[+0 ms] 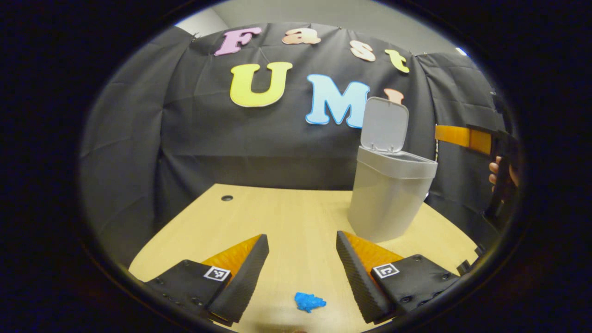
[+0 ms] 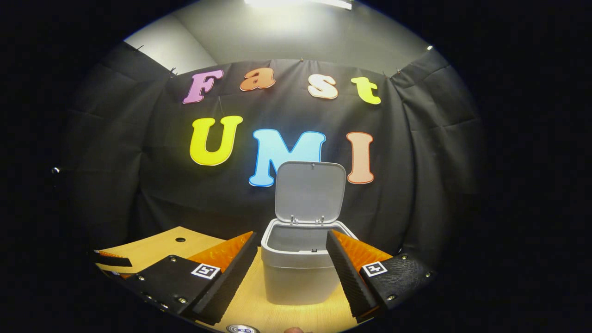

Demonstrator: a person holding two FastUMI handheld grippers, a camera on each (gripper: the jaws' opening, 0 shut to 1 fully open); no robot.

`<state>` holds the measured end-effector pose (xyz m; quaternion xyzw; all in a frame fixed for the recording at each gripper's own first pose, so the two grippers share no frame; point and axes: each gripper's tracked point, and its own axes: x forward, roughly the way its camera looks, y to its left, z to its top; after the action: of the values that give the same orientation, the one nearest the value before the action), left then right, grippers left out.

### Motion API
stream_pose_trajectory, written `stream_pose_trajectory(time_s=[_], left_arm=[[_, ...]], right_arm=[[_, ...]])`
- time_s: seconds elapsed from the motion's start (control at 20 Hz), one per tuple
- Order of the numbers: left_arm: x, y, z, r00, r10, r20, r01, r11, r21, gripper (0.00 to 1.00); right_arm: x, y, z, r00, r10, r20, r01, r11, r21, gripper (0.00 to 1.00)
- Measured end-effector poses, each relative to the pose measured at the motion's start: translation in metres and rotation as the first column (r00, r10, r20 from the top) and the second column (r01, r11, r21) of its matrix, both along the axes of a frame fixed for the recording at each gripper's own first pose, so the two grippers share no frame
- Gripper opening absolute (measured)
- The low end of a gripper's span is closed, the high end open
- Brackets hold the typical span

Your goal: Press the lid of the desktop garbage bin to open it, pick up the crumpled paper on the desktop and throw it into the bin, then pick up the pop can on the desktop and drop it into the bin, and finally close the garbage bin lid.

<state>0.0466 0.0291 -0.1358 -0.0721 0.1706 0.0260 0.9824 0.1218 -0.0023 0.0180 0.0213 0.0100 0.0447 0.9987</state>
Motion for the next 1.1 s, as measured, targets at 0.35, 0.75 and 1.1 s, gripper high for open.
stream_pose_trajectory(time_s=[0.35,0.75,1.1], left_arm=[[0.002,-0.019,-0.072,0.975,-0.063,-0.211,0.055,0.998,-0.044,1.00],[-0.014,-0.032,-0.142,0.907,-0.103,-0.408,0.105,0.994,-0.018,1.00],[-0.023,-0.037,-0.170,0.900,-0.116,-0.420,0.106,0.993,-0.048,0.95]], right_arm=[[-0.021,-0.002,-0.011,0.999,-0.015,-0.031,0.015,1.000,-0.019,0.96],[-0.030,-0.005,-0.019,0.998,-0.026,-0.051,0.026,1.000,-0.004,0.96],[-0.034,-0.004,-0.039,0.994,-0.024,-0.103,0.022,1.000,-0.019,0.96]])
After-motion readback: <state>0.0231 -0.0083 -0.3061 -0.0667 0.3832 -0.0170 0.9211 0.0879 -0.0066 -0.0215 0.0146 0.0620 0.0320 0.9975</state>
